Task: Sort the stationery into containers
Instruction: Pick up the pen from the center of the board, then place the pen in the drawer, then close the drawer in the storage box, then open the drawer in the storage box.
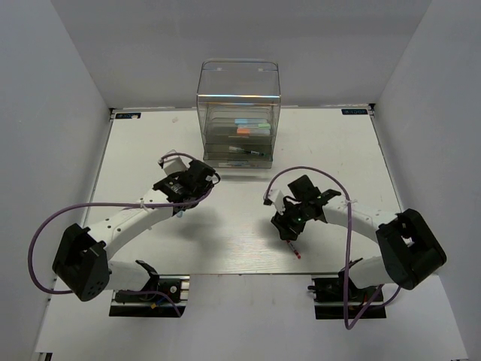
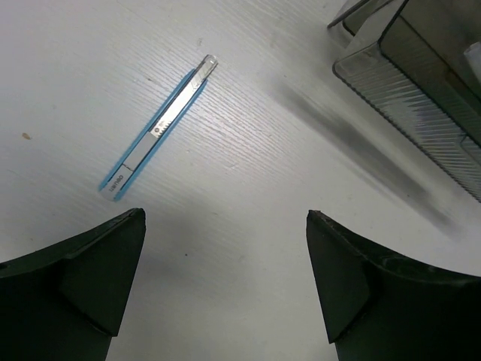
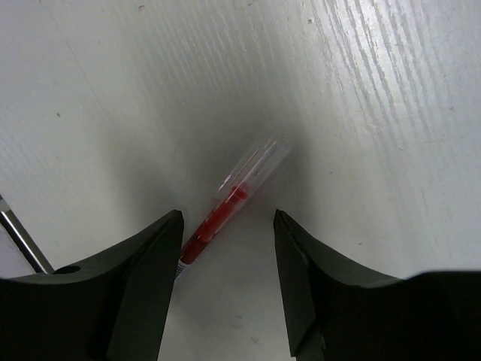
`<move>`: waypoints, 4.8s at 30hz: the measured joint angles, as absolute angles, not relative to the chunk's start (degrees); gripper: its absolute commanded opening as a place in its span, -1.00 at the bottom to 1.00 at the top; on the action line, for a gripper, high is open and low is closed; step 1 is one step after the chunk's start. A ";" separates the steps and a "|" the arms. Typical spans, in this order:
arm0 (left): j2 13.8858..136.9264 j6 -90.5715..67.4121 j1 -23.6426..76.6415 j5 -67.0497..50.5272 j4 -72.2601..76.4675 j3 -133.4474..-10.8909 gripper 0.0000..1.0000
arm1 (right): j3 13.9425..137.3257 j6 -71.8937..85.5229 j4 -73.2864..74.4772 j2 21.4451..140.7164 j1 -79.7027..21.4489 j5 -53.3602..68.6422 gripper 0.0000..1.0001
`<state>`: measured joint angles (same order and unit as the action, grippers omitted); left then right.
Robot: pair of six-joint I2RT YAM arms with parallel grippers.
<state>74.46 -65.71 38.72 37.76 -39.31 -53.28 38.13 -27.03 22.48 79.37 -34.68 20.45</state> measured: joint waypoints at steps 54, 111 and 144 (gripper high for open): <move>83.26 -48.36 28.32 25.21 -26.68 -46.37 0.70 | 89.17 -59.46 18.72 110.85 -37.50 15.86 -1.00; 79.92 -49.06 26.65 12.75 -14.59 -43.66 -1.00 | 95.74 -46.92 11.44 120.49 -39.46 -8.88 -1.00; 123.59 -82.21 27.14 6.83 58.06 -52.27 -0.04 | 63.48 -30.68 12.93 88.97 -33.08 7.66 -0.60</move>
